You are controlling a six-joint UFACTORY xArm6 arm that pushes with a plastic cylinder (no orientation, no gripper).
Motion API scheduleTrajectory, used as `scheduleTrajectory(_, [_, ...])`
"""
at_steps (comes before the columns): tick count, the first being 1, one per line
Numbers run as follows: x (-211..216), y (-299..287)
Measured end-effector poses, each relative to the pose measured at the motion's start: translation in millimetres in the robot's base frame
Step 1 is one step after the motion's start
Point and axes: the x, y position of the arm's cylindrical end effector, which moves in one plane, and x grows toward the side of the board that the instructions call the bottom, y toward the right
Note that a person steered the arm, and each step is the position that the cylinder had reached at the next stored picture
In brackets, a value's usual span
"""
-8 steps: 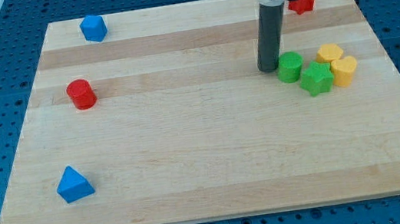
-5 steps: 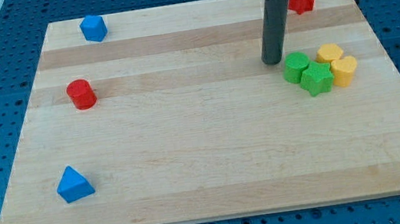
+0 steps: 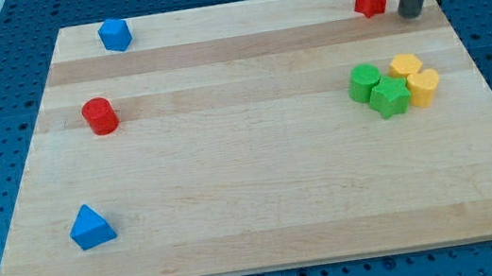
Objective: Slide the red star towards the red star
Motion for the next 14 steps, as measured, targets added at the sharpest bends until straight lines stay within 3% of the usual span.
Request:
scheduleTrajectory(1, [-31, 9])
scheduleTrajectory(3, [-40, -60])
scheduleTrajectory(10, [86, -245])
scheduleTrajectory(14, [89, -258])
